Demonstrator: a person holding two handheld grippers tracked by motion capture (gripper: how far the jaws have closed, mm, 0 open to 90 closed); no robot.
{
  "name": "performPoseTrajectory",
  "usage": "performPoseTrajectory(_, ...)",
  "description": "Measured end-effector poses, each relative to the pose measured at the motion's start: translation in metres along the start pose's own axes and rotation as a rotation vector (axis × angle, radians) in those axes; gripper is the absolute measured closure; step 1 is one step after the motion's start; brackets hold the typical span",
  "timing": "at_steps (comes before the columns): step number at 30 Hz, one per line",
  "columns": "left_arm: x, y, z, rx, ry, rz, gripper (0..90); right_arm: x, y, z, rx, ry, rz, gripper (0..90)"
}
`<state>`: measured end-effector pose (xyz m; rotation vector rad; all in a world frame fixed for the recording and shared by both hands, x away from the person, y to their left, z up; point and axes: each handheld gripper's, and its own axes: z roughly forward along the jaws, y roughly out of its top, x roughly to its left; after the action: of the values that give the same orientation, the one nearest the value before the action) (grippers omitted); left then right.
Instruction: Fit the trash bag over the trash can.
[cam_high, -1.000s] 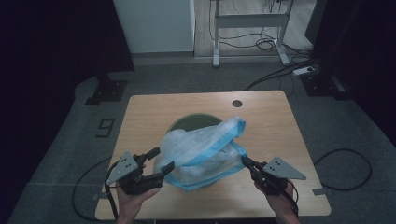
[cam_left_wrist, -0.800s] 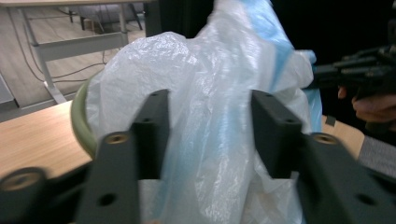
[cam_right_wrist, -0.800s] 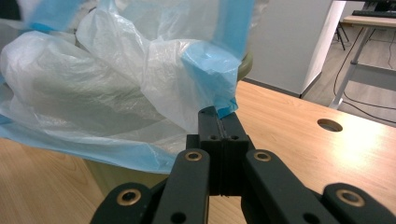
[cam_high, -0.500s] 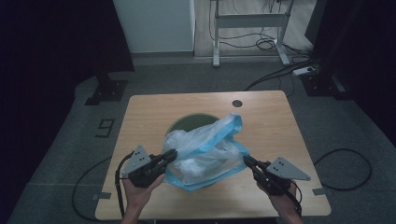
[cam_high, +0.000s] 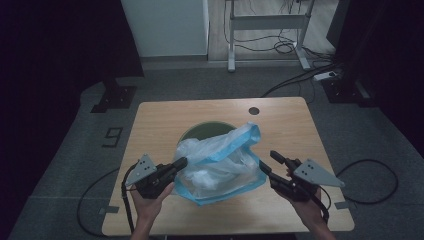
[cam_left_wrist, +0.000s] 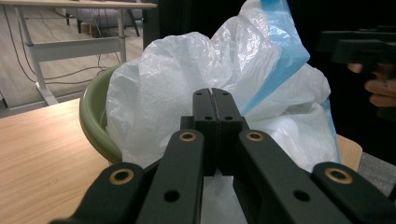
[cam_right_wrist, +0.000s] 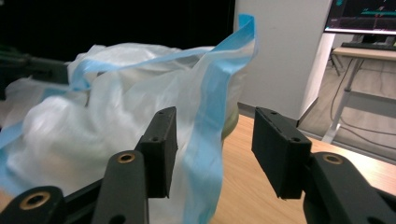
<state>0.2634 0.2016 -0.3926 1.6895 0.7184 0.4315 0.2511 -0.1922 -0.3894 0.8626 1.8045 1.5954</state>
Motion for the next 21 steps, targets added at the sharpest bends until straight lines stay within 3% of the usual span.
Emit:
performPoseTrajectory(7,0.004,0.001,0.000,-0.025,-0.005,-0.020,90.0,-0.013,0.013,0.042,0.032,0.008,0.047,50.3)
performPoseTrajectory(9,0.005,0.001,-0.001,-0.032,-0.003,-0.022,90.0,-0.015,0.015,0.051,0.037,0.013,0.058,57.6)
performPoseTrajectory(11,0.007,0.001,-0.001,-0.039,-0.001,-0.026,90.0,-0.016,0.017,0.056,0.026,0.037,0.067,70.7)
performPoseTrajectory(14,0.010,0.002,-0.001,-0.054,0.002,-0.038,90.0,-0.013,0.020,0.060,0.025,0.029,0.036,89.1)
performPoseTrajectory(21,0.025,0.013,-0.003,-0.094,0.038,-0.057,90.0,-0.018,0.027,0.067,0.049,-0.024,-0.022,89.2)
